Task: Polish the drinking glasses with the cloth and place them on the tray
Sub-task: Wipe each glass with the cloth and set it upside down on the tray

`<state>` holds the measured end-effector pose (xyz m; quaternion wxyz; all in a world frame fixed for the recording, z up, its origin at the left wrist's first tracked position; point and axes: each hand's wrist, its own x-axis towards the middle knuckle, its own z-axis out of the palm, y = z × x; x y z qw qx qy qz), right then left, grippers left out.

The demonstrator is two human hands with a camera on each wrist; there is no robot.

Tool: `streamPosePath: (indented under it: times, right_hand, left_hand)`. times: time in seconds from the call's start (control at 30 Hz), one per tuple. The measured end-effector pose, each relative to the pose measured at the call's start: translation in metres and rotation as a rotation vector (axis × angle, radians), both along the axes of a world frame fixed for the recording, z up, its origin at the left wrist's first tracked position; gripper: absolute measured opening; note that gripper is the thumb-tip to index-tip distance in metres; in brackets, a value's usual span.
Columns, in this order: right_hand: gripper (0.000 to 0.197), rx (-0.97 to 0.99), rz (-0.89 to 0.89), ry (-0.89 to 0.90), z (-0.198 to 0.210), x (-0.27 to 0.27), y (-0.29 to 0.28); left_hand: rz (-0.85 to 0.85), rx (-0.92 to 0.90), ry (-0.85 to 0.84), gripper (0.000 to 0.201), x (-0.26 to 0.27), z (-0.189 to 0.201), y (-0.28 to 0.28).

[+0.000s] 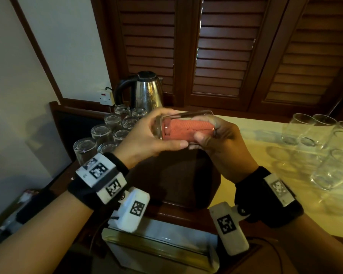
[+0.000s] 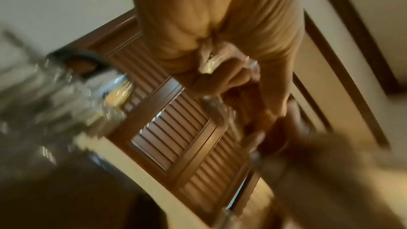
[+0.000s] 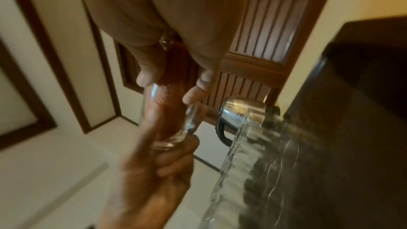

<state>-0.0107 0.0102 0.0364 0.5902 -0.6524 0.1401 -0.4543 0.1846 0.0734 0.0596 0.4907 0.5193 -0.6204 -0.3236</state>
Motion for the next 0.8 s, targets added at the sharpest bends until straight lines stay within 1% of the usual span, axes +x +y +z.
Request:
streamPosePath:
  times: [0.03,0.07,0.1,0.13,0.17,0.2,0.27,0.3,0.33,0.37,0.4,0.47,0.5,0.53,0.57,0.6,0.63,0.7,0.73,0.77,0.8]
  right_hand:
    - [0.027,-0.068,-0.027,0.010,0.001,0.001,0.001]
    - [0.028,-0.124,-0.038,0.018,0.002,0.003,0.001]
    - [0.028,-0.154,-0.029,0.022,0.001,0.004,0.002]
    - [0.027,-0.146,-0.013,0.027,-0.001,0.006,0.002]
    - [0.025,-0.100,0.005,0.027,-0.002,0.007,0.003]
    - [0.025,-0.022,0.032,0.017,-0.003,0.009,0.004]
    - [0.030,0.163,0.107,-0.031,-0.006,0.012,0.006]
    - [0.032,0.220,0.120,-0.046,-0.007,0.013,0.007]
    - [0.034,0.236,0.114,-0.047,-0.008,0.014,0.008]
    - [0.035,0.214,0.085,-0.035,-0.008,0.015,0.009]
    - [0.035,0.159,0.045,-0.018,-0.008,0.015,0.009]
    - [0.031,0.007,-0.030,0.000,-0.007,0.018,0.009]
    - [0.029,-0.049,-0.048,-0.002,-0.005,0.020,0.009]
    - [0.028,-0.080,-0.055,0.000,-0.004,0.021,0.010]
    - [0.027,-0.084,-0.053,0.006,-0.002,0.023,0.012]
    - [0.026,-0.069,-0.041,0.019,-0.002,0.024,0.012]
    - [0.026,-0.029,-0.021,0.031,-0.003,0.024,0.013]
    - [0.026,0.119,0.040,0.034,-0.001,0.021,0.014]
    - [0.027,0.201,0.076,0.026,-0.001,0.019,0.015]
    - [0.031,0.268,0.099,0.022,-0.001,0.017,0.016]
    - [0.035,0.332,0.123,0.020,0.000,0.015,0.017]
  left_hand:
    - [-0.028,0.136,0.168,0.061,-0.003,0.002,0.002]
    - [-0.041,0.236,0.289,0.058,-0.003,0.003,0.003]
    - [-0.043,0.270,0.333,0.056,-0.002,0.004,0.004]
    - [-0.031,0.252,0.314,0.056,0.000,0.003,0.005]
    - [-0.006,0.197,0.242,0.056,0.004,0.003,0.005]
    - [0.038,0.116,0.116,0.055,0.007,0.004,0.006]
    - [0.094,-0.052,-0.201,0.061,0.014,0.002,0.008]
    - [0.107,-0.083,-0.304,0.064,0.015,0.002,0.009]
    - [0.111,-0.079,-0.322,0.065,0.016,0.001,0.010]
    - [0.096,-0.042,-0.268,0.066,0.017,0.001,0.012]
    - [0.068,0.032,-0.144,0.066,0.018,0.001,0.012]
    - [-0.010,0.229,0.173,0.063,0.014,0.005,0.013]
    - [-0.023,0.271,0.278,0.061,0.012,0.007,0.015]
    - [-0.009,0.265,0.321,0.060,0.011,0.008,0.016]
    - [0.006,0.231,0.324,0.058,0.011,0.009,0.017]
    - [0.020,0.176,0.281,0.056,0.013,0.009,0.017]
    - [0.029,0.110,0.192,0.053,0.015,0.010,0.017]
    - [0.042,-0.019,-0.074,0.060,0.023,0.010,0.017]
    - [0.048,-0.057,-0.202,0.064,0.026,0.008,0.017]
    - [0.059,-0.066,-0.295,0.066,0.027,0.007,0.017]
    - [0.059,-0.064,-0.344,0.066,0.027,0.006,0.019]
